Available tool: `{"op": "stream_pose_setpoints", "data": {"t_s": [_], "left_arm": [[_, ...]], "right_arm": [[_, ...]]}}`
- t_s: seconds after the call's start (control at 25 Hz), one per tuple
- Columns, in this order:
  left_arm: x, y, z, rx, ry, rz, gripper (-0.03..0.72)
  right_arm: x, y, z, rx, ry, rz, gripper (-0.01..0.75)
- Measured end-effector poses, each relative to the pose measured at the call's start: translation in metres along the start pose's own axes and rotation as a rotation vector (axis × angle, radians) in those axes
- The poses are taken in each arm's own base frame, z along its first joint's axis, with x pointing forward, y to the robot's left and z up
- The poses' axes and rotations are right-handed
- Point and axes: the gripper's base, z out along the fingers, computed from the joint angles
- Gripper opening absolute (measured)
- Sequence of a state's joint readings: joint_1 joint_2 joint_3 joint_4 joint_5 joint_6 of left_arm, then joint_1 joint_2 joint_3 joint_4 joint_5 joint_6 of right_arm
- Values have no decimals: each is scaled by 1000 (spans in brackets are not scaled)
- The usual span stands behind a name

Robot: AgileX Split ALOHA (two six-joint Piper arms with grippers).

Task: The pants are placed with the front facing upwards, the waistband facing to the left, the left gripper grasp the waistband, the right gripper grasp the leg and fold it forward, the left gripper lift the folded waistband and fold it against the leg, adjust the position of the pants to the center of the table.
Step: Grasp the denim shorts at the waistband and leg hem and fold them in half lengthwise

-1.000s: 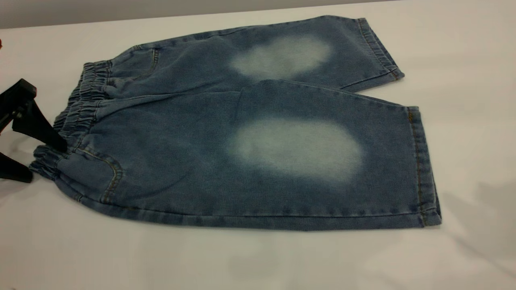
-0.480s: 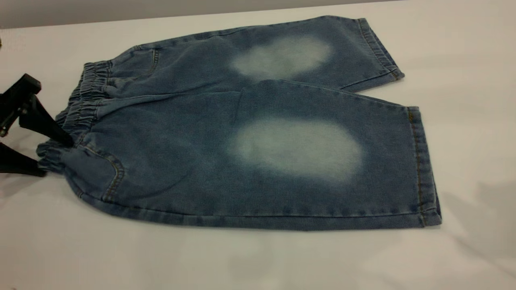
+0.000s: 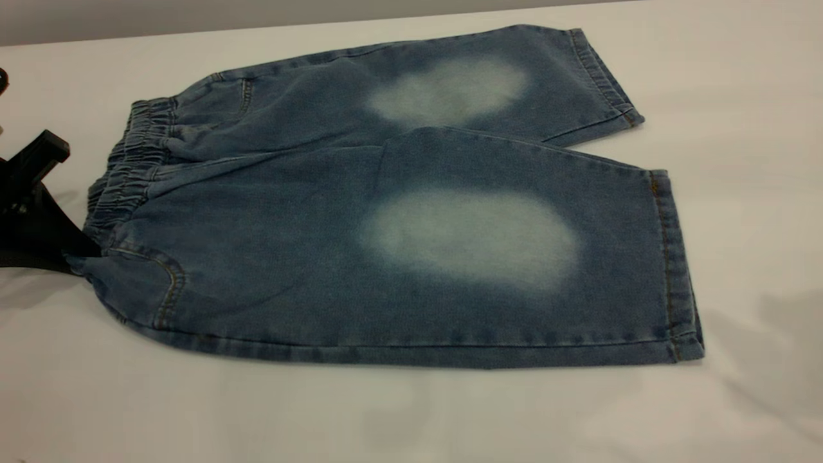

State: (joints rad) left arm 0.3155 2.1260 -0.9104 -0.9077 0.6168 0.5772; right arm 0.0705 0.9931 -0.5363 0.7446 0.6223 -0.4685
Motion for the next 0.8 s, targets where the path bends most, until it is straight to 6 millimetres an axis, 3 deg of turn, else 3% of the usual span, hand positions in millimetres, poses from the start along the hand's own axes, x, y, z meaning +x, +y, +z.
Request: {"op": "stream_pose_setpoints", "data": {"t_s": [0.24, 0.4, 0.8], "left_arm": [[-6, -21, -33, 46, -78, 93, 109], [-5, -32, -50, 72, -111, 130, 109], [-2, -39, -52, 137, -91, 133, 109]], "right_arm": [[8, -5, 18, -13, 159, 159, 367], [10, -18, 42, 35, 236, 253, 367], [44, -45, 110, 1, 584, 335, 367]]}}
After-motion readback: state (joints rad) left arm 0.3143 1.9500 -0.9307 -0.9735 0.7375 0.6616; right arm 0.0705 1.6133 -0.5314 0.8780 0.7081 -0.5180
